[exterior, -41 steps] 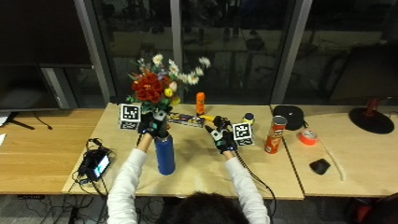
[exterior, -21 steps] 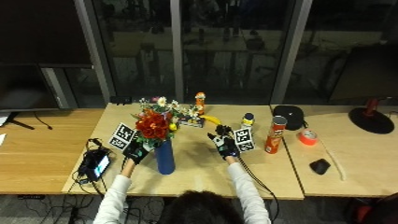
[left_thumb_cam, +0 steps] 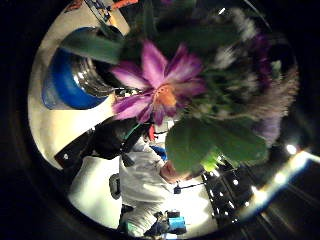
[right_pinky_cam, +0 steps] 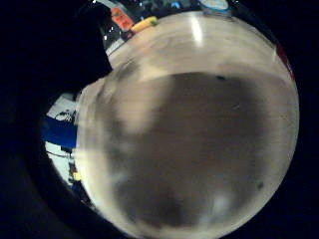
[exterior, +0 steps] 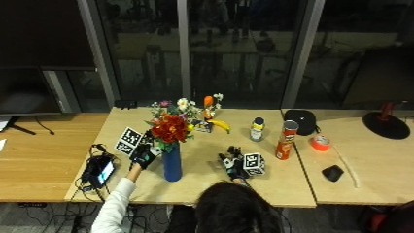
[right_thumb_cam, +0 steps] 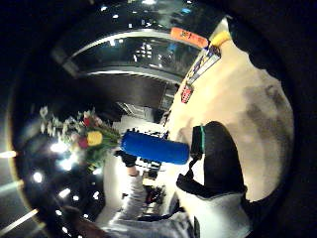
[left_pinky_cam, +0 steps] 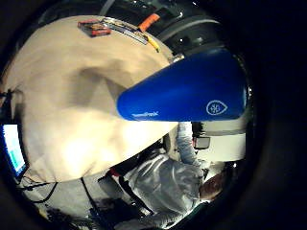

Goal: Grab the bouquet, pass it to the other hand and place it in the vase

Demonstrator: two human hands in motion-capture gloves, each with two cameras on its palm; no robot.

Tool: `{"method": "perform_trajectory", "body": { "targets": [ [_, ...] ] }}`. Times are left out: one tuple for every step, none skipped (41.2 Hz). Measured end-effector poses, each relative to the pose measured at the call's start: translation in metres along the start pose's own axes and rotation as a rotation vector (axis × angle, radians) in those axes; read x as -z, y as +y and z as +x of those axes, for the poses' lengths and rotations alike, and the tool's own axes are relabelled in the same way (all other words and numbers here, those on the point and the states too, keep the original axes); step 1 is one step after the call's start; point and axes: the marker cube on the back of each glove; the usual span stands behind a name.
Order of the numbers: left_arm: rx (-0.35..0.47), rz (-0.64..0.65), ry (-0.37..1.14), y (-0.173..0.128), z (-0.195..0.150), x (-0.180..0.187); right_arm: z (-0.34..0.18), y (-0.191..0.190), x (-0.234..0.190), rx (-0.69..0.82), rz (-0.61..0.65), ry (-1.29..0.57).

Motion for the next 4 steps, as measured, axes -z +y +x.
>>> {"method": "perform_trajectory", "body": {
  "targets": [
    [-0.003,-0.004,-0.018,-0.0004,0.0019,-0.0009,0.0012,0.0003,0.0004,0.003,0.020,-0.021],
    [-0.006,-0.010,-0.031,-0.0005,0.0036,-0.0020,0.0010,-0.0008,0.0017,0.019,0.041,-0.046],
    [-0.008,-0.016,-0.041,-0.0004,0.0050,-0.0030,0.0003,-0.0027,0.0033,0.043,0.061,-0.070],
    [-0.009,-0.019,-0.046,-0.0003,0.0057,-0.0036,-0.0002,-0.0042,0.0042,0.060,0.073,-0.083]
  ]
}}
